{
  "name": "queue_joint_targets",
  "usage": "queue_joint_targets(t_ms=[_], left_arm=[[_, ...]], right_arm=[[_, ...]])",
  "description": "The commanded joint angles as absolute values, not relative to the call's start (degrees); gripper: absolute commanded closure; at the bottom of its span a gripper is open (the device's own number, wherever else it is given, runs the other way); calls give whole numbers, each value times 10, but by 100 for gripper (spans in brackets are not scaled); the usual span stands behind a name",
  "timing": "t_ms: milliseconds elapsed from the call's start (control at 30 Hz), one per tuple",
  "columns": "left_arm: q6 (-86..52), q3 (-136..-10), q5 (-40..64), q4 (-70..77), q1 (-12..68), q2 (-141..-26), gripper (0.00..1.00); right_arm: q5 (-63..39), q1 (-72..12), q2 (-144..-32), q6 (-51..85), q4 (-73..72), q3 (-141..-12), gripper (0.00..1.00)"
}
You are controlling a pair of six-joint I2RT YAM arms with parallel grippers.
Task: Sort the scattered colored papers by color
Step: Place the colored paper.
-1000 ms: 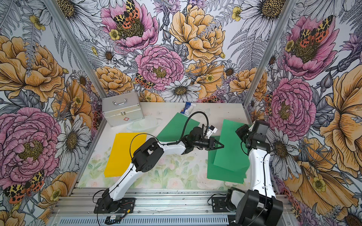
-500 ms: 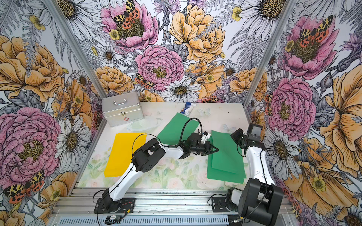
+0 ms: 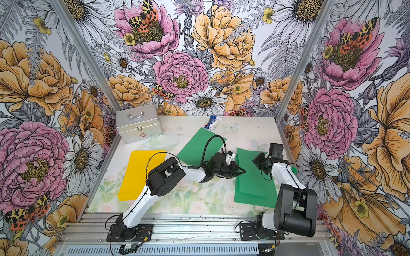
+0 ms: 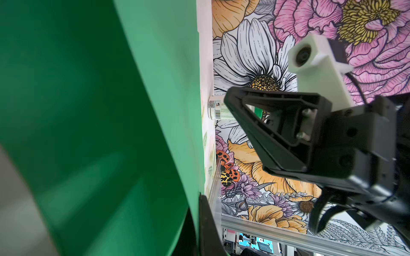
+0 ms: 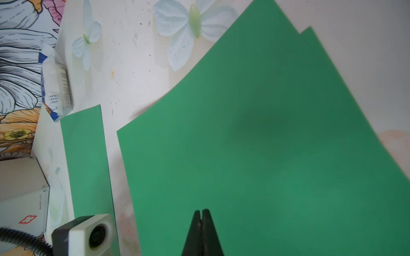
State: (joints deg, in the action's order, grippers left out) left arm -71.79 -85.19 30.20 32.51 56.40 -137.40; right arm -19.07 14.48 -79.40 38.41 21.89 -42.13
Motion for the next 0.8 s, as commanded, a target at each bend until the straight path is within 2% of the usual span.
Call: queue_joint_targets(t_ms=[0,767], left_arm=[[-722,-835,300,331,569,-1346,100],[-739,-804,306,330,572,-1338,100]], right_arm=[[-175,140,-805,375,198,-414,100],[-172,134,-891,407,157,-398,100]])
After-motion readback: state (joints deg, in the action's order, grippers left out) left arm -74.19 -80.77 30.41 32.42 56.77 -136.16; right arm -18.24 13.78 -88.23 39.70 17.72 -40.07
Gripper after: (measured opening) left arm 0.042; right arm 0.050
